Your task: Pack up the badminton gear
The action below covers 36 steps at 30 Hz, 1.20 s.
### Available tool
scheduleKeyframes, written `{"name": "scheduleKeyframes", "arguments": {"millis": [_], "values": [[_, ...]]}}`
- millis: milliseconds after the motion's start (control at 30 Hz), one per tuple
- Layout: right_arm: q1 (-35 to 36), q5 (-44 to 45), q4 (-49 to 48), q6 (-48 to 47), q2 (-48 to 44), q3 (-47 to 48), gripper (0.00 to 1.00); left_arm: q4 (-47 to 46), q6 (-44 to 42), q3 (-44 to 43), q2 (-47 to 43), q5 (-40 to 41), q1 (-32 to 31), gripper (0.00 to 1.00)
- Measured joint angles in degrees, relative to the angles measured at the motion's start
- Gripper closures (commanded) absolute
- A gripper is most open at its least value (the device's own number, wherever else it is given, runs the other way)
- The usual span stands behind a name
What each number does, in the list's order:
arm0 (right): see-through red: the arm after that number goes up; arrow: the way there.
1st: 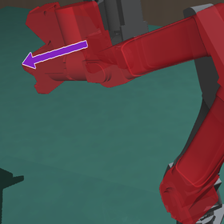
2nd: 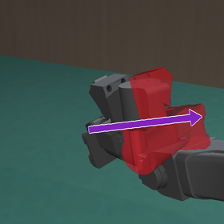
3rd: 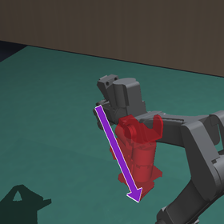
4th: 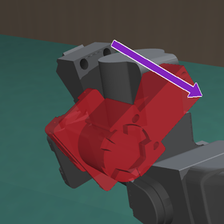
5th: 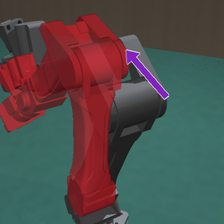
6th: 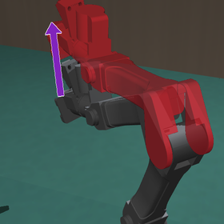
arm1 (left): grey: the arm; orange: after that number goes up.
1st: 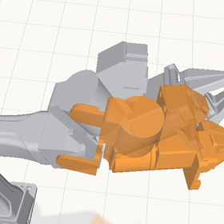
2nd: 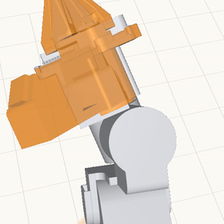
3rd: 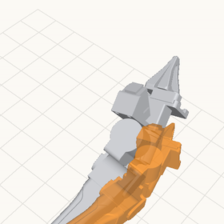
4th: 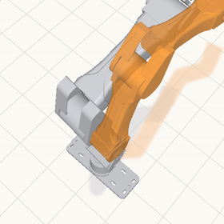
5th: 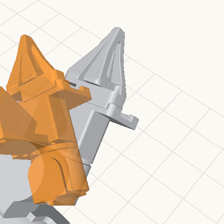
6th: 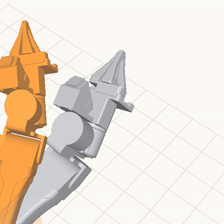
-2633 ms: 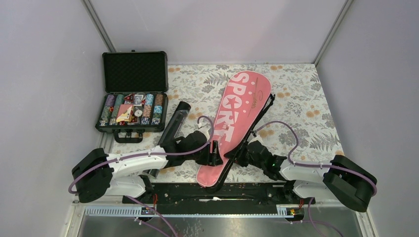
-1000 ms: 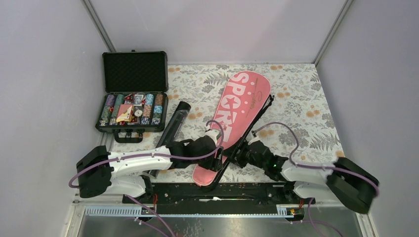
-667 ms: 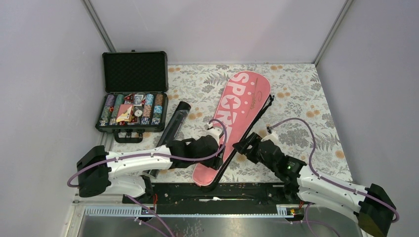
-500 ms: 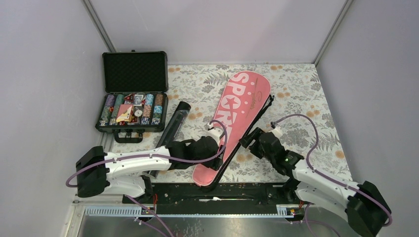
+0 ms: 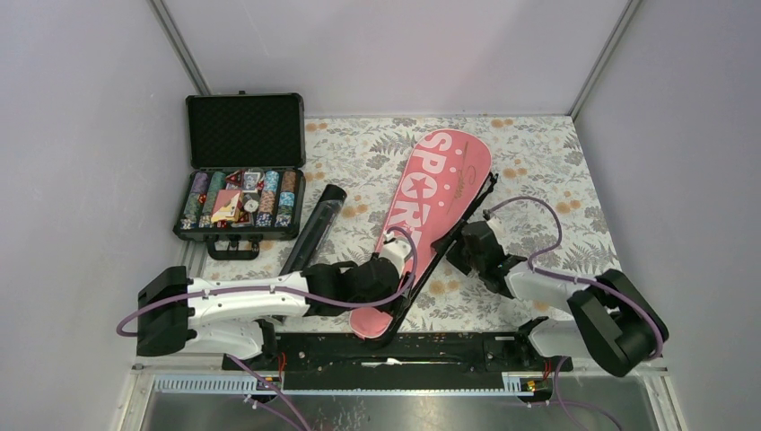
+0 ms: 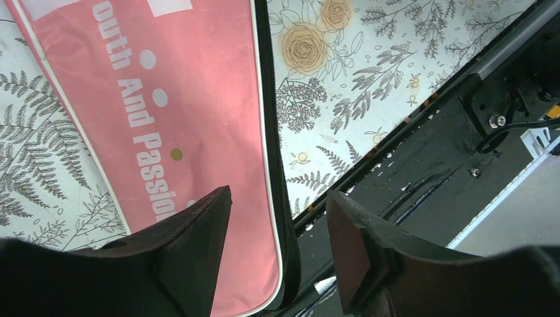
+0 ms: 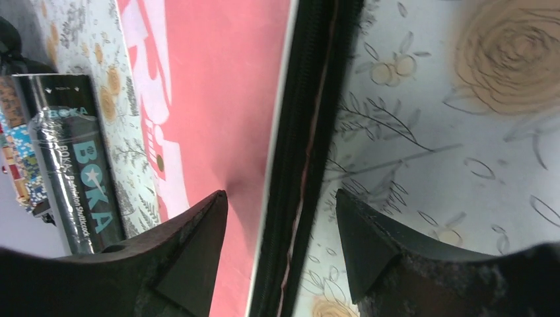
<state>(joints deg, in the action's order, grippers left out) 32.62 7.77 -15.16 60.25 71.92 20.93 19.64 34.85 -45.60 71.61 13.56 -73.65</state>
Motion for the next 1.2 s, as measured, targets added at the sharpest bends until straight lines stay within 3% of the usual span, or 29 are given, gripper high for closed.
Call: {"name": "scheduleKeyframes", "arguments": {"millis": [100,233,333,500,800,1000,1200], "values": [[-0.2,-0.2,-3.8,0.5,3.1,0.4,0.44,0.1,-0.3,0.0,0.0,1.3,-0.3,0.39],[-0.4,-1.0,-7.1,0.7,6.1,0.4,0.82,0.2,-1.0,0.0,0.0,3.8,-1.3,0.38],[-0.6,-2.1,-8.2,1.1,6.6,0.2,1.00,0.0,-2.1,0.0,0.0,6.6,-2.8,0.36],[-0.8,-7.0,-10.0,4.5,3.2,-0.6,1.00,-0.7,-4.5,-0.4,0.0,12.7,-6.7,0.33],[3.7,-9.9,-4.1,13.5,-13.9,-1.4,1.00,-2.1,-11.4,-7.0,4.8,26.1,-16.1,0.27],[5.1,-9.7,1.6,15.2,-17.4,0.0,1.00,0.0,-11.4,-8.8,11.9,30.8,-16.9,0.29],[6.1,-8.8,4.6,16.9,-19.4,0.0,1.00,2.6,-9.6,-8.8,12.5,33.9,-16.9,0.31]]}}
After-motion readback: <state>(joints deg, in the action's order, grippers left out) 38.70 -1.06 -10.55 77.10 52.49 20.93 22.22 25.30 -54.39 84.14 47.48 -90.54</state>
